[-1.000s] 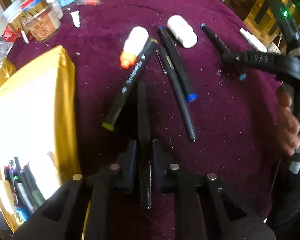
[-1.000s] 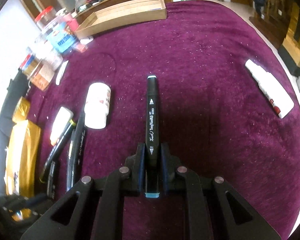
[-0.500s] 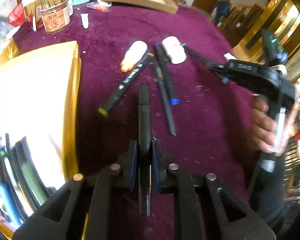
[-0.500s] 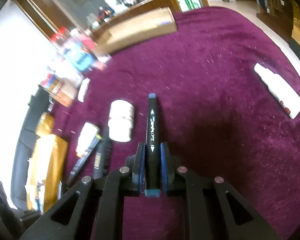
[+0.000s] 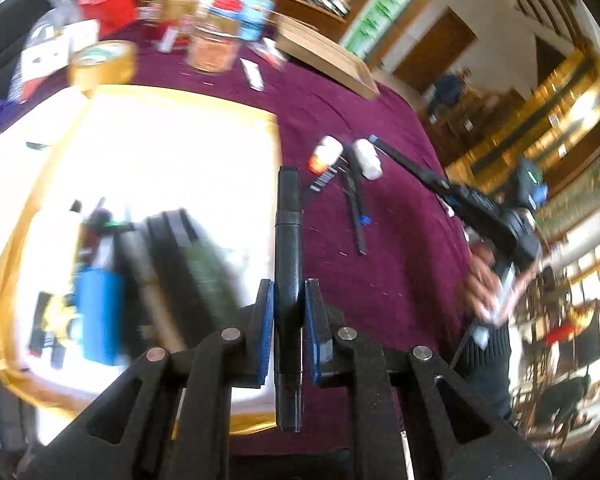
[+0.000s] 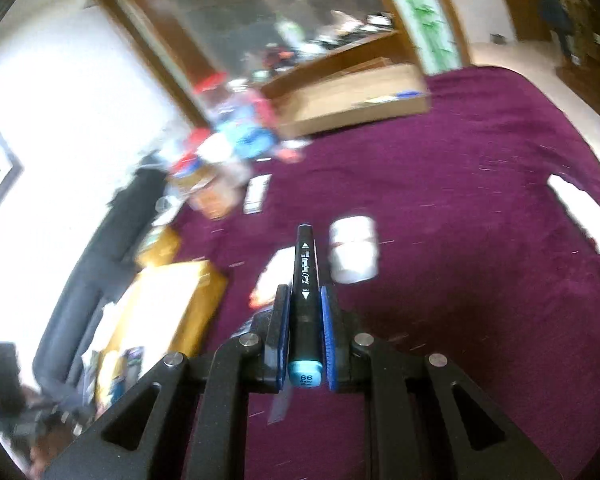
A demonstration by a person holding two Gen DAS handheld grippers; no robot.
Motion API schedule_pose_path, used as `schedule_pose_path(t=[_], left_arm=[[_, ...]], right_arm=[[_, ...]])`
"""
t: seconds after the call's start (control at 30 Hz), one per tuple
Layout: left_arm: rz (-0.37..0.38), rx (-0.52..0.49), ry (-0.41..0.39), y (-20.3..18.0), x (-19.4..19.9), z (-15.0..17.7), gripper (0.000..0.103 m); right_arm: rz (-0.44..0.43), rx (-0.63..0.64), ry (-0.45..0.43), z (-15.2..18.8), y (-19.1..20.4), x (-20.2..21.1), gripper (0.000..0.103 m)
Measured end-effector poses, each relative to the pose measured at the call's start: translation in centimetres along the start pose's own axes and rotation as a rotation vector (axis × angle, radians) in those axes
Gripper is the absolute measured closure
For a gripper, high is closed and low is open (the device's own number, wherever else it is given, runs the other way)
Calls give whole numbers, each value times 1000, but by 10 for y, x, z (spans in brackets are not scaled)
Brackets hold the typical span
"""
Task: Organize rigid objects
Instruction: 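Carry both black markers into the tray and release them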
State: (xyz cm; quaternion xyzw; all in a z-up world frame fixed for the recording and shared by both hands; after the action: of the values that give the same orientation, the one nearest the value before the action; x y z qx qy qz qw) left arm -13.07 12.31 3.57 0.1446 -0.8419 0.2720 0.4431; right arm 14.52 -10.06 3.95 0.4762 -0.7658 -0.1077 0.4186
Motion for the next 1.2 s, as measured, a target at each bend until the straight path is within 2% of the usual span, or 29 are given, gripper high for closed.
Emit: schedule_pose_path(t=[0.2,0.4,0.5,0.7,0.87,1.0,1.2], left_arm=[[-28,96,-12,39,-2,-3,91],[-37,148,20,62,-15,2,91],[-62,173,39,65,-26,3,91],[-103,177,52,70,-31,12,91],[-99,175,67,70,-37,13,91],[-92,172,69,71,-38,12,91],[-122,148,45,67,-38,12,87]], right_arm=[[-108,88,9,40,95,-13,90],[-119,168,116,91,169,-58,90],[-56,238,151,117,189,-78,90],[25,341,225,146,206,-104,90],[80,405,266,159,214,-115,90],[43,371,314,164,207,-120,90],[-23,311,311,166,197,-114,89]])
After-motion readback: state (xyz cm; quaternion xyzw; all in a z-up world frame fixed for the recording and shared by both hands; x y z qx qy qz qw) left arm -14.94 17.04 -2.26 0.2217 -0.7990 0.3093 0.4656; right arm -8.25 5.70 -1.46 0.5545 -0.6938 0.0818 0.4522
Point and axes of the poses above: each gripper's, at about its wrist camera, not at the fingertips, and x roughly against the way its jaws point, y to its left, z to its underside, the point moved 2 cm from there along -x, roughly the way its jaws point, and after that the axes turned 7 degrees about -z, right-handed, at the moved point
